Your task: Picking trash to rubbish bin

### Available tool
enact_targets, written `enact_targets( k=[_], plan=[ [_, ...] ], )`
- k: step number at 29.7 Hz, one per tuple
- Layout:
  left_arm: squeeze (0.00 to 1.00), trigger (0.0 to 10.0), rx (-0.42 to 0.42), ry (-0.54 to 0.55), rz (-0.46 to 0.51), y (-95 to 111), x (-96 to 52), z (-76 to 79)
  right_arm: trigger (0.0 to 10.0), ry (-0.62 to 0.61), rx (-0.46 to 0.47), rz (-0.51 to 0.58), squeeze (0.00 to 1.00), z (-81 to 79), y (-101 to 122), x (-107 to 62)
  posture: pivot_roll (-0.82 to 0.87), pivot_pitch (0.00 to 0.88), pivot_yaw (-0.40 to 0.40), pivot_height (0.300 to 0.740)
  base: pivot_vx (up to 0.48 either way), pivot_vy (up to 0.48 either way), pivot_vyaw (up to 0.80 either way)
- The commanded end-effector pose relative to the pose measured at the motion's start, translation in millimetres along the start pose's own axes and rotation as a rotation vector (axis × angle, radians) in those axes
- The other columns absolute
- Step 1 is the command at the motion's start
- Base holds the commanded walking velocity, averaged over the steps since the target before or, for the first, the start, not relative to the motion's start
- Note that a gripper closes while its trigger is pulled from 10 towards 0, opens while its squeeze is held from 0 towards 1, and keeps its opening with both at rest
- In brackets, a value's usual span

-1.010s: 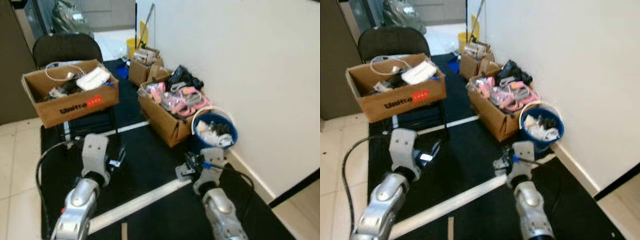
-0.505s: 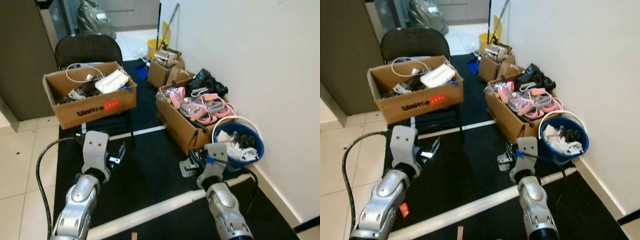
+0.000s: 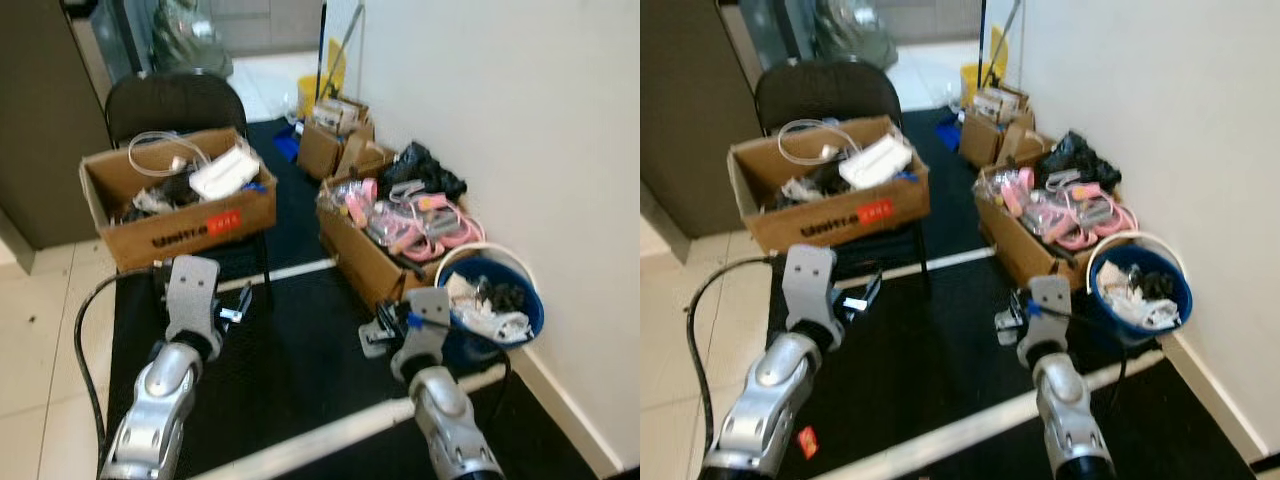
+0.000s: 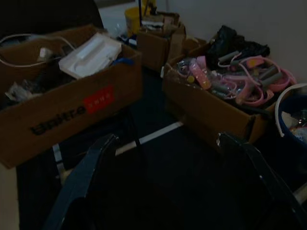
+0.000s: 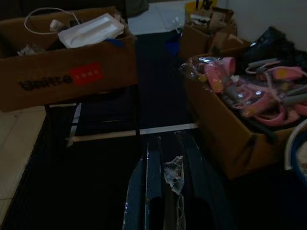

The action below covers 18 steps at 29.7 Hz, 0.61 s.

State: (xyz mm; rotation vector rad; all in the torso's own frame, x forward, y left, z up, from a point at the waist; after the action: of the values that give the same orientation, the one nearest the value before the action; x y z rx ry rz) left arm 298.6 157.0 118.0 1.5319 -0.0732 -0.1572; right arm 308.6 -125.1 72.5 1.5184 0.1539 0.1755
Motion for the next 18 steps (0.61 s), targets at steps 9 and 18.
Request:
enact_targets(
  k=[9, 18],
  plan=[
    [0.00, 10.0, -0.003, -0.004, -0.024, -4.7, -3.7, 1.2, 10.0, 0.021, -0.030, -0.010, 0.00, -2.4, -3.6, -3.0, 0.03, 0.135, -0.015, 0.740, 0.377, 0.000, 0.39],
    [0.00, 10.0, -0.006, -0.004, -0.027, -5.9, -4.7, 2.7, 10.0, 0.023, -0.028, -0.006, 0.00, -2.6, -3.7, -3.5, 0.03, 0.136, -0.015, 0.740, 0.377, 0.000, 0.41]
  ],
)
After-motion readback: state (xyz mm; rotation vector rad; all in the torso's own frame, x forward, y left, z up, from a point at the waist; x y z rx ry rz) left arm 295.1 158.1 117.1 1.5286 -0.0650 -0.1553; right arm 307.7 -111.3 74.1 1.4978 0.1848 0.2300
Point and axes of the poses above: a point about 5 cm out from each wrist's last joint towards the gripper, its own x axis pointing out of the wrist towards the gripper, its own y axis along the axis of the wrist's last joint, z = x × y, the point moved 1 cm from there along x, pointing out of the wrist towards the gripper, and after that the axes turned 6 degrees about -x, right-handed, at the moved point
